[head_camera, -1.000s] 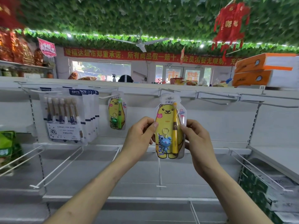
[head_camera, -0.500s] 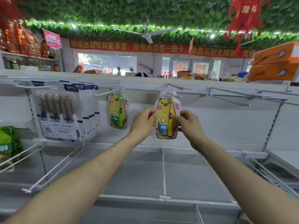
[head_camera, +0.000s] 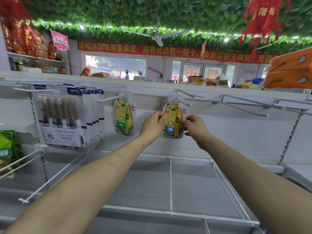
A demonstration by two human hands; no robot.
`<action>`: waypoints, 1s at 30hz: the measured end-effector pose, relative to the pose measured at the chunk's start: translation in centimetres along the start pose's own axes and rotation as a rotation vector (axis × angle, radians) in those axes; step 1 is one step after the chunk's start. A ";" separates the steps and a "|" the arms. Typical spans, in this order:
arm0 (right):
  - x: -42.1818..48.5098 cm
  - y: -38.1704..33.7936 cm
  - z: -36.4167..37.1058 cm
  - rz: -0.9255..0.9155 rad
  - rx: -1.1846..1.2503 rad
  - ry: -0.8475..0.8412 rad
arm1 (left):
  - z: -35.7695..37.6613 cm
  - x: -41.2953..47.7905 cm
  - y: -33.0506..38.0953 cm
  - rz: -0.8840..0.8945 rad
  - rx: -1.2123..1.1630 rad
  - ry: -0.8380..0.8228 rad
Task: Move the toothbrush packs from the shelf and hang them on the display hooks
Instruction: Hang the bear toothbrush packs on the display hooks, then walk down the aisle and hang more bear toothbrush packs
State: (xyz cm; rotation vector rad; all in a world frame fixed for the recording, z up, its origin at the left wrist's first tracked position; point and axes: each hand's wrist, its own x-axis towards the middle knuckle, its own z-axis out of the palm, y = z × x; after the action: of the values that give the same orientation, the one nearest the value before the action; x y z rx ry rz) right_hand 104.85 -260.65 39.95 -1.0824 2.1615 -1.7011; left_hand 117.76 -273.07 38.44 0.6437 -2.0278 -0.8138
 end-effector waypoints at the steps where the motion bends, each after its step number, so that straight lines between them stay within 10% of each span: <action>1: 0.1 0.0 0.1 0.002 0.001 -0.011 | 0.0 0.1 -0.1 0.001 0.006 0.012; 16: -0.4 1.4 -0.1 0.090 0.017 0.012 | 0.9 0.4 -0.6 -0.037 0.038 0.003; 30: -12.9 -0.1 -1.0 -0.211 -0.843 0.077 | -1.0 -9.6 2.1 0.193 0.522 -0.245</action>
State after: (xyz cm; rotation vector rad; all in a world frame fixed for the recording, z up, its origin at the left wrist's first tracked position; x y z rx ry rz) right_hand 113.58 -251.74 36.71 -1.4682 2.9957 -0.8545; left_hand 123.28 -265.35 35.54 0.6385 -2.5095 -0.2505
